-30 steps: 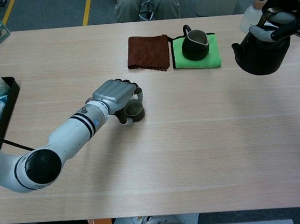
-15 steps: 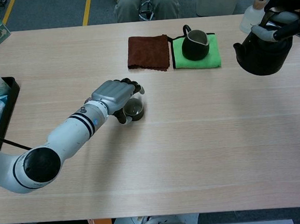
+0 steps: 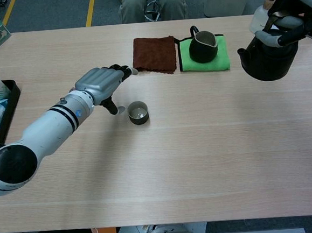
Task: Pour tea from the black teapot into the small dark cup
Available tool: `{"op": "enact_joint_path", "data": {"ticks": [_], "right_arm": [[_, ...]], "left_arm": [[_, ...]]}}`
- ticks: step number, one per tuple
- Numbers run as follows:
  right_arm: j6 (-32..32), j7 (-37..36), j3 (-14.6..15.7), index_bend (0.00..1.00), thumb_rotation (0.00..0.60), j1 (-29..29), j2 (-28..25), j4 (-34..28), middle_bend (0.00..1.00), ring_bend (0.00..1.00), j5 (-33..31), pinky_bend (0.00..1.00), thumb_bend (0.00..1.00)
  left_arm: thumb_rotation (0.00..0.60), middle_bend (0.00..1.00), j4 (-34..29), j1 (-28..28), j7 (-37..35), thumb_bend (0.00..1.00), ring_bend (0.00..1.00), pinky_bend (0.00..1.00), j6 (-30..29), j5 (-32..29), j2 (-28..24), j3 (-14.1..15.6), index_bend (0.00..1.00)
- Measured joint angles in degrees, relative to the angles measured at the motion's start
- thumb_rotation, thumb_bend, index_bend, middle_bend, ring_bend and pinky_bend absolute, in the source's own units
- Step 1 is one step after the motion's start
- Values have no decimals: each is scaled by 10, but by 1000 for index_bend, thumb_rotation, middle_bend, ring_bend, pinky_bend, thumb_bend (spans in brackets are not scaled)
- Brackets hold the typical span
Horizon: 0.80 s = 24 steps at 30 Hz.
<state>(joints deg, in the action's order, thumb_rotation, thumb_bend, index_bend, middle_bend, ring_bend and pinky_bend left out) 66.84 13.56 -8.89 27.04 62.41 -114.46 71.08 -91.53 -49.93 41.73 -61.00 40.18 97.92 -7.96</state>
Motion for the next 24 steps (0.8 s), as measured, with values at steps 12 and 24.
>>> {"op": "enact_joint_path", "data": {"ticks": [12, 24], "right_arm": [[-10, 24, 4, 1000, 571, 11, 25, -1, 963, 938, -6, 1, 329], [-17, 43, 9, 1000, 589, 21, 55, 7, 963, 938, -14, 1, 331]], "left_arm": [[600, 74, -83, 87, -100, 296, 22, 128, -86, 139, -138, 21, 73], [600, 80, -105, 183, -153, 296, 23, 128, -134, 234, -238, 96, 74]]}}
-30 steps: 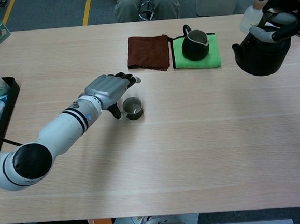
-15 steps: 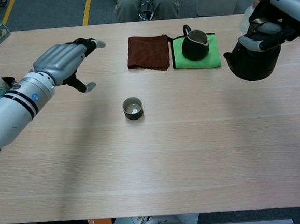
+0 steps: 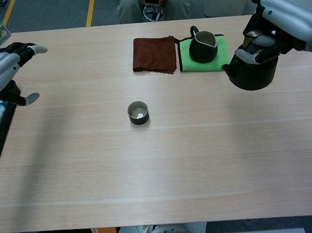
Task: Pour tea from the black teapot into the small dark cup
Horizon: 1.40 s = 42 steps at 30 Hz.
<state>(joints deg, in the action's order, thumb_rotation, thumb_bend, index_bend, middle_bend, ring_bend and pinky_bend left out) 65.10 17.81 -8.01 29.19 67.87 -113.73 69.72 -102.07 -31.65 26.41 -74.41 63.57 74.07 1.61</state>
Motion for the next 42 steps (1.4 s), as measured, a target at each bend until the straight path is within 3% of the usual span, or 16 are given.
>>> {"op": "enact_joint_path", "data": {"ticks": [8, 24, 42], "right_arm": [[-9, 13, 1, 1000, 599, 10, 19, 7, 963, 938, -9, 0, 332], [-30, 60, -16, 1000, 600, 57, 96, 29, 963, 937, -48, 0, 334], [-82, 113, -31, 1000, 600, 148, 227, 141, 963, 937, -95, 0, 333]], "left_arm": [[600, 83, -10, 58, -57, 296, 24, 128, -43, 71, -34, 23, 74], [600, 91, -31, 141, -125, 296, 24, 128, -115, 191, -71, 40, 76], [600, 91, -35, 193, -170, 296, 24, 103, -137, 221, -105, 25, 75]]}}
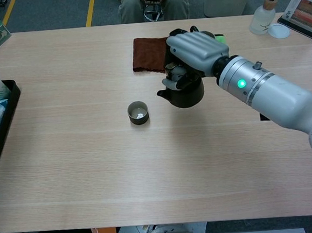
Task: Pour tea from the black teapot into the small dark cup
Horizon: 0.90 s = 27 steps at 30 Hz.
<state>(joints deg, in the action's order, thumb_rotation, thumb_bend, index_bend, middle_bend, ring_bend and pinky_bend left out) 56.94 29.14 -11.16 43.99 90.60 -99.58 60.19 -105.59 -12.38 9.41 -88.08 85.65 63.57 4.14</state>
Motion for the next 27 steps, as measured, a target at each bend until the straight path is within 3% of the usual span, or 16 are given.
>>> {"op": "enact_joint_path", "data": {"ticks": [14, 27], "right_arm": [[-32, 4, -6, 1000, 600, 48, 67, 87, 963, 937, -22, 0, 333], [-51, 60, -12, 1000, 600, 93, 80, 118, 963, 937, -67, 0, 333]], "left_arm": [[600, 90, 6, 25, -20, 296, 25, 103, -5, 8, -8, -17, 76], [600, 89, 10, 40, -30, 296, 24, 103, -3, 13, -8, -29, 75]]}}
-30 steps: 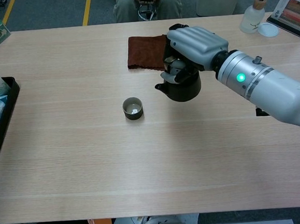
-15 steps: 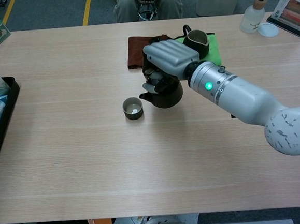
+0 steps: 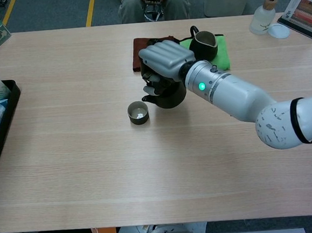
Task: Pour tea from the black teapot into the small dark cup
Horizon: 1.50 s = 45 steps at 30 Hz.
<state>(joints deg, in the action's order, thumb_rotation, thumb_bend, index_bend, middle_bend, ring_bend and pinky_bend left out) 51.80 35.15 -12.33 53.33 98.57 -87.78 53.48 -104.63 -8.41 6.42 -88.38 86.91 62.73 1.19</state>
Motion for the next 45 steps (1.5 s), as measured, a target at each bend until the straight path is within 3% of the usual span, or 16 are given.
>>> {"op": "enact_joint_path", "data": {"ticks": [21, 45], "right_arm": [[-7, 100, 13, 1000, 600, 72, 15, 24, 963, 937, -74, 0, 330], [14, 124, 22, 1000, 600, 105, 13, 16, 963, 937, -101, 0, 330]], "left_arm": [[600, 86, 6, 15, -17, 296, 23, 103, 2, 3, 1, -16, 75], [600, 86, 9, 22, -21, 296, 23, 104, 8, 7, 1, -25, 75]]}}
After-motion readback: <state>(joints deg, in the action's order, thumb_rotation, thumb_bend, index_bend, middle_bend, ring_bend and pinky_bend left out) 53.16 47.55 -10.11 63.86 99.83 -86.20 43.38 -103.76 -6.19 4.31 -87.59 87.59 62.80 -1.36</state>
